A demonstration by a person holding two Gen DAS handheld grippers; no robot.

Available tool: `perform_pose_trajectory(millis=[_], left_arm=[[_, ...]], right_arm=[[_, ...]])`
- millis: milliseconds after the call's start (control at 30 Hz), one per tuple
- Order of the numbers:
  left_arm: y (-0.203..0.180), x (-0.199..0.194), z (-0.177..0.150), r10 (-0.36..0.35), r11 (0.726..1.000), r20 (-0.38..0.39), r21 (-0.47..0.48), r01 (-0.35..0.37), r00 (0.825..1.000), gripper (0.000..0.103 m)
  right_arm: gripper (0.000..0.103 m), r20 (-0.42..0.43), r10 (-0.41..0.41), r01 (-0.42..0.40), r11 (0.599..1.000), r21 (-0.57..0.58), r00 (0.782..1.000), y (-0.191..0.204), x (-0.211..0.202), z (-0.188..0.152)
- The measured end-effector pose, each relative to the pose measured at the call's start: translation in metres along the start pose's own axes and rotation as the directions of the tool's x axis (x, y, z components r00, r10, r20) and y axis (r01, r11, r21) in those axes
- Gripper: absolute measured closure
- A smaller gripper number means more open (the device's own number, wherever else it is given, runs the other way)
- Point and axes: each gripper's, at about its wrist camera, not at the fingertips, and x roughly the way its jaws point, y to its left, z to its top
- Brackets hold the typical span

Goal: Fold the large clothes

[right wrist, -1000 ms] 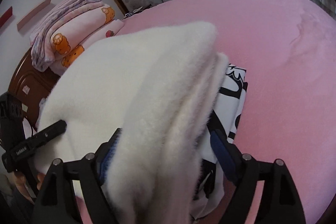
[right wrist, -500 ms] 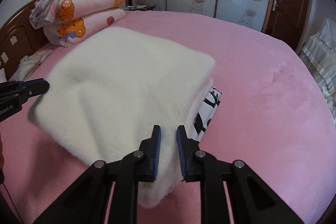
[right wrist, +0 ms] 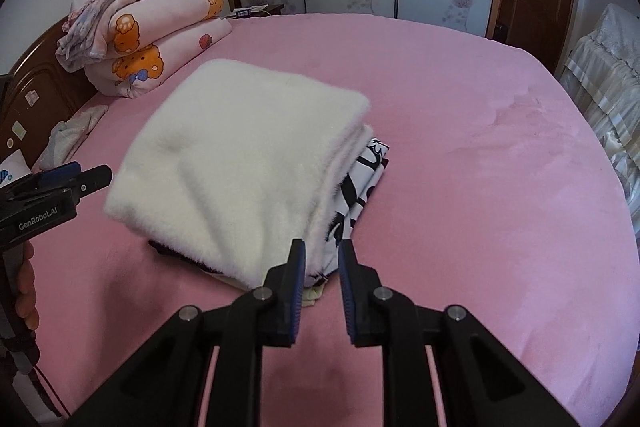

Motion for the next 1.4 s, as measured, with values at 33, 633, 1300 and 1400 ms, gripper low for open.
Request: perform_pose_trajectory(millis=[33, 633, 1300, 1400], left_arm=[[-0.001, -0.010, -0.002, -0.008, 1.000, 0.001, -0.006, 0.008, 1.000, 0.032], [-0.078, -0.198, -0.102, -0.099, 0.992, 0.058, 0.084, 0.094, 0.993, 0.006], [-0.151, -0.258, -0.279, -0.067, 0.996, 0.009, 0.051, 0.066, 0.998, 0.001], [-0.157, -0.266, -0.289, -0.072, 0.996, 0.011, 0.052, 0.071, 0.997, 0.001]], right_arm=[[0.086, 0.008, -0.002, 0.002, 1.000, 0.003, 1.000, -0.003, -0.012, -0.002], [0.037, 0.112, -0.060, 0.056, 0.998, 0.038, 0.992, -0.050, -0.219, -0.095], [0.033, 0.007, -0.102, 0.099, 0.984, 0.150, 0.995, -0.058, -0.245, -0.271], [0.033, 0.011, -0.118, 0.114, 0.977, 0.178, 0.993, -0.056, -0.253, -0.283]])
